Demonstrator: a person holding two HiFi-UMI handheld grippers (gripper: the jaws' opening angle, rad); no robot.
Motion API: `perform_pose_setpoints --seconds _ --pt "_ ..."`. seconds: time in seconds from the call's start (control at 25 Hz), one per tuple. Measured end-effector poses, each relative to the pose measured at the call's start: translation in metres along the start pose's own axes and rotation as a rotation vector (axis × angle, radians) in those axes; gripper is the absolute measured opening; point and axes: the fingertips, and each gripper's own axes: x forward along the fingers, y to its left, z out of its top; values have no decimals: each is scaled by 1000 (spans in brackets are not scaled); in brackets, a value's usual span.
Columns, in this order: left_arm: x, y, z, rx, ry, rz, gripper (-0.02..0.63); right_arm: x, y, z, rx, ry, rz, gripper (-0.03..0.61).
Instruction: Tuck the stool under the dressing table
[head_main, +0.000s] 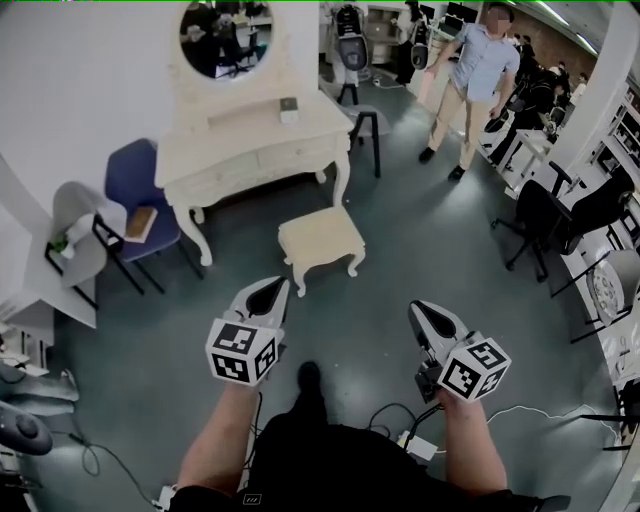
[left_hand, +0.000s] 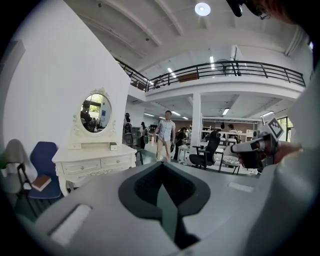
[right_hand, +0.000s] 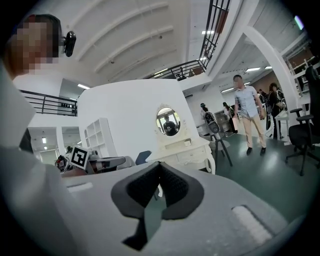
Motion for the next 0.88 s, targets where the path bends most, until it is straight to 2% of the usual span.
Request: perform_pose_setpoints --seconds 0.56,0.88 --pt "120 135 33 -30 30 17 18 181 -56 42 35 77 44 5" --pt "160 181 34 -28 61 2 18 249 -69 50 83 78 56 5"
